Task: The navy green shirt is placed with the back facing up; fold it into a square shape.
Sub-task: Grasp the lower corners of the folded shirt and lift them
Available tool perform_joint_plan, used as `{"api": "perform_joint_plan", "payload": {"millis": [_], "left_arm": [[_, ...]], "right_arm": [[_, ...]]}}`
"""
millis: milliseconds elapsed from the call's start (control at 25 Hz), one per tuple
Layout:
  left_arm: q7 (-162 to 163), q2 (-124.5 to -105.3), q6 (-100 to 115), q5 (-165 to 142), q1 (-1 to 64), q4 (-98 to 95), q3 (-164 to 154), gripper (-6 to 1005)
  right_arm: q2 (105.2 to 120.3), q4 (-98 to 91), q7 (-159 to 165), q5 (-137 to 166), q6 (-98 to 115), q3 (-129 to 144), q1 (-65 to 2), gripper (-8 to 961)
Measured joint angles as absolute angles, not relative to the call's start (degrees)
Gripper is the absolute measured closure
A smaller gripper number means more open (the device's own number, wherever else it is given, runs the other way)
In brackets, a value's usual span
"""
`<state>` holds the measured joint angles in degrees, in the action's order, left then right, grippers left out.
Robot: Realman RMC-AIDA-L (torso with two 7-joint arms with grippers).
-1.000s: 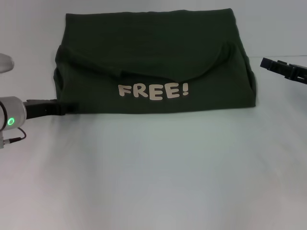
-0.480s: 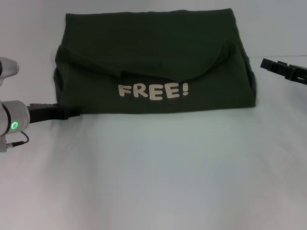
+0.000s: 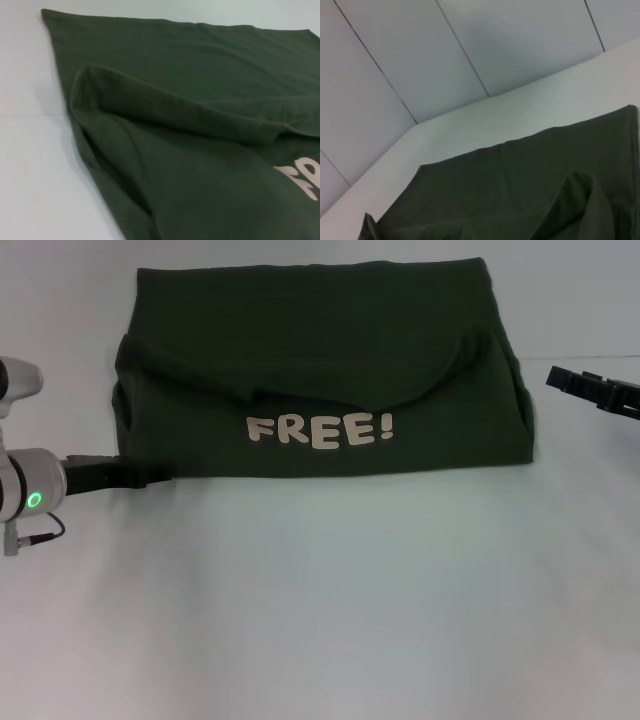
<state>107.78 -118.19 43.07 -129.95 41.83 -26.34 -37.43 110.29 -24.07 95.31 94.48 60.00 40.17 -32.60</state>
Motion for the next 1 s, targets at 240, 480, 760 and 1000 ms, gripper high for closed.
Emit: {"api": "perform_joint_plan", "payload": {"millis": [240,480,760,1000], "left_arm": [[108.0,-118.03,44.5,-130.1,42.0,-26.3,-37.5,286],[108.0,-117.95,44.2,-130.1,42.0,-26.4,-37.5,287],[108.0,-117.95,44.1,-130.1,41.9,-26.4,-37.5,288],[107.7,-117.98,43.3,-130.1,41.9,-26.4,-37.5,289]], "right_arm": [[109.89,-24.2,97.1,97.2,60.0,39.9,-32.7,252],[109.83,-24.3,97.1,97.4,59.8,40.1,-32.9,252],[109.76,-24.3,97.2,97.5,59.7,40.2,-32.9,253],[109.77,-24.3,97.2,97.5,59.7,40.1,-32.7,253]]}}
